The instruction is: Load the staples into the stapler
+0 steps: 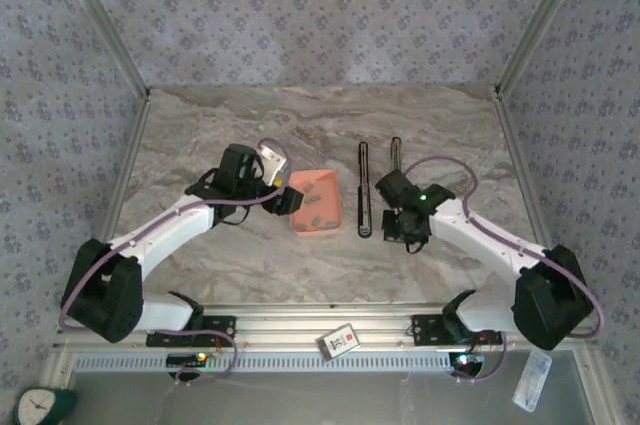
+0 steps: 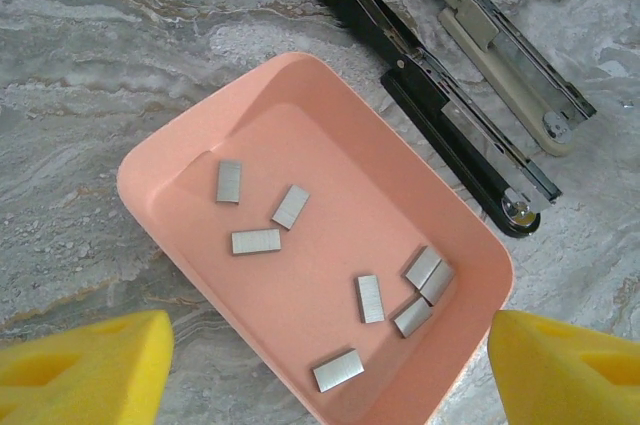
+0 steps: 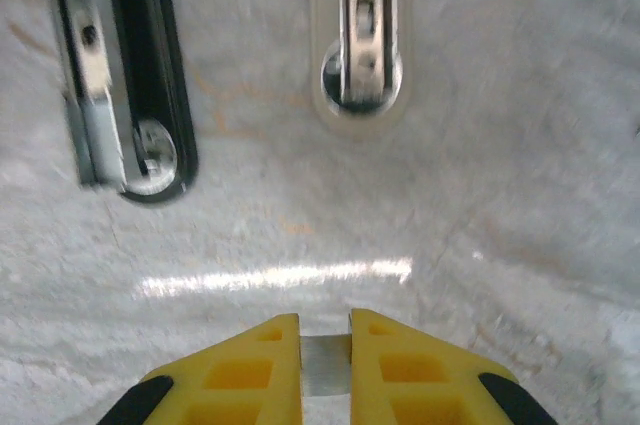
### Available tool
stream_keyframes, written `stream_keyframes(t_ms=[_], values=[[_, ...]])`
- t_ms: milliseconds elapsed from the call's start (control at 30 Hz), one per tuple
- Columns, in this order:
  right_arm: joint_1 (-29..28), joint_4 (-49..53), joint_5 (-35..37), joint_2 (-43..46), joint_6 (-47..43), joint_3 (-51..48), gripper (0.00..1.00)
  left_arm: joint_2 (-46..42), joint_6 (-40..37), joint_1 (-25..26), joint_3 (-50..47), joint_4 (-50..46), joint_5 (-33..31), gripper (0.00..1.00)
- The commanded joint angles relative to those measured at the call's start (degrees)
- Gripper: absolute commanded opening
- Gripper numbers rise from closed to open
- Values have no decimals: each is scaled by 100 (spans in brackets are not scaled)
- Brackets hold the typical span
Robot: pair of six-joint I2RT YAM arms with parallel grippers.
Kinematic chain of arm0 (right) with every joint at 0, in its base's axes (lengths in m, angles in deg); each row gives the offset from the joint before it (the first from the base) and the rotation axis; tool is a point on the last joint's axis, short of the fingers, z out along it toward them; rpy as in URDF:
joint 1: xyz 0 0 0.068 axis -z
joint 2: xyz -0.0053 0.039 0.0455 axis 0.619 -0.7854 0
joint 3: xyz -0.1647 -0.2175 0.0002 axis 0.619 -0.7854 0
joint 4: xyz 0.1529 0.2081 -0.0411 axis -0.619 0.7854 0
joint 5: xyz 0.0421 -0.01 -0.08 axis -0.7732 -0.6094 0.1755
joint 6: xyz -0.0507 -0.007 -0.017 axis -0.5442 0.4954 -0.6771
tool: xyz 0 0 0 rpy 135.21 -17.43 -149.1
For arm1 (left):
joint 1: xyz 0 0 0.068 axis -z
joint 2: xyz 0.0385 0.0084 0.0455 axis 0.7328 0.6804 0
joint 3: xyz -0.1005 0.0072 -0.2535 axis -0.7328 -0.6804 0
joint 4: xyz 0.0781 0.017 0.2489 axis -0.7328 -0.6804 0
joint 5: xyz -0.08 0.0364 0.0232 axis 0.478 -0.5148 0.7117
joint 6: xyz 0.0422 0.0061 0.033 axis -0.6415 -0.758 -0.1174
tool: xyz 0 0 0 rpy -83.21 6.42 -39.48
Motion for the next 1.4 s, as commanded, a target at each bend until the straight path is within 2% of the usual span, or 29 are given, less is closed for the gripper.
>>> stream_keyframes(t_ms=[0, 167, 367, 667, 1367], values=[[344, -176, 272, -25, -673, 165, 16, -55, 45, 35, 59, 201, 166, 82], [728, -376, 164, -405, -1131, 369, 16, -43, 19, 44, 59, 200, 150, 82], [852, -634, 77, -853, -1431, 528, 16, -3, 13, 35, 67, 207, 155, 82], [964, -832, 12, -1274, -1666, 680, 15, 96, 24, 39, 85, 207, 165, 82], [1020, -1066, -20, -1588, -1721, 623, 15, 126, 8, 36, 109, 186, 166, 82]])
